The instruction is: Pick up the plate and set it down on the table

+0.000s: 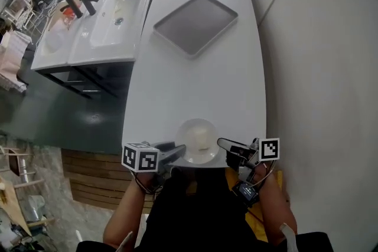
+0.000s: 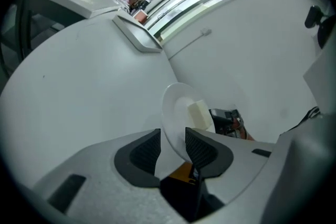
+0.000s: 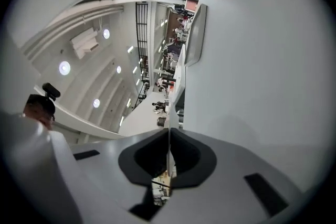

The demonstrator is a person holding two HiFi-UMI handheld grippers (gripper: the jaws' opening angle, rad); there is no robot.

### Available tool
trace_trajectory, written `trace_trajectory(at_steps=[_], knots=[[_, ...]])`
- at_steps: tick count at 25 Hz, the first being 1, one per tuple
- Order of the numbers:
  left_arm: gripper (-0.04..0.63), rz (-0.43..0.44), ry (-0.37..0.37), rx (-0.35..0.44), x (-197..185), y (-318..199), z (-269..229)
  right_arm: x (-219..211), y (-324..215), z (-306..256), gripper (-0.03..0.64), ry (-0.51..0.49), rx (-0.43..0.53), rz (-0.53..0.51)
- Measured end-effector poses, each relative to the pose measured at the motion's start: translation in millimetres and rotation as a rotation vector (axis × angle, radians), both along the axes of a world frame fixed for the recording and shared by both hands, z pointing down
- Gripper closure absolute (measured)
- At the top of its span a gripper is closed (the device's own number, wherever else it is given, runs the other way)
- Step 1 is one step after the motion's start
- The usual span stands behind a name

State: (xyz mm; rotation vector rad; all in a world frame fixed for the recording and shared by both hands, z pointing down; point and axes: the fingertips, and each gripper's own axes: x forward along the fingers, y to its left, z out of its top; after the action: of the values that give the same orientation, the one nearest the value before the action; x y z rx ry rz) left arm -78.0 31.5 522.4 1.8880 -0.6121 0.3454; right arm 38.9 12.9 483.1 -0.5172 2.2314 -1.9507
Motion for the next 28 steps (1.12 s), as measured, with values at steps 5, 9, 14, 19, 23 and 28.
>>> trace_trajectory(at_steps=[5, 9, 14, 19, 23, 28], knots=[[0.541, -0.021, 0.173, -0.083, -23, 49, -20, -23, 53, 2, 0.607, 0.017, -0.001, 0.062], [0.58, -0.014, 0.277, -0.15, -35, 86, -38, -32, 94, -3, 0.606, 0.093, 0.048, 0.072], [0.581, -0.002, 0.332, -0.196, -48, 124, -47, -21, 117, -29, 0.604, 0.119, 0.168, 0.174], [0.581, 0.007, 0.337, -0.205, -48, 144, -49, 1, 124, -51, 0.553, 0.17, 0.265, 0.232], [0.581, 0.011, 0.353, -0.216, -36, 140, -55, 9, 120, -59, 0.52, 0.206, 0.312, 0.241], [0.58, -0.001, 0.345, -0.199, -18, 108, -58, 10, 103, -48, 0.52, 0.217, 0.33, 0.173]])
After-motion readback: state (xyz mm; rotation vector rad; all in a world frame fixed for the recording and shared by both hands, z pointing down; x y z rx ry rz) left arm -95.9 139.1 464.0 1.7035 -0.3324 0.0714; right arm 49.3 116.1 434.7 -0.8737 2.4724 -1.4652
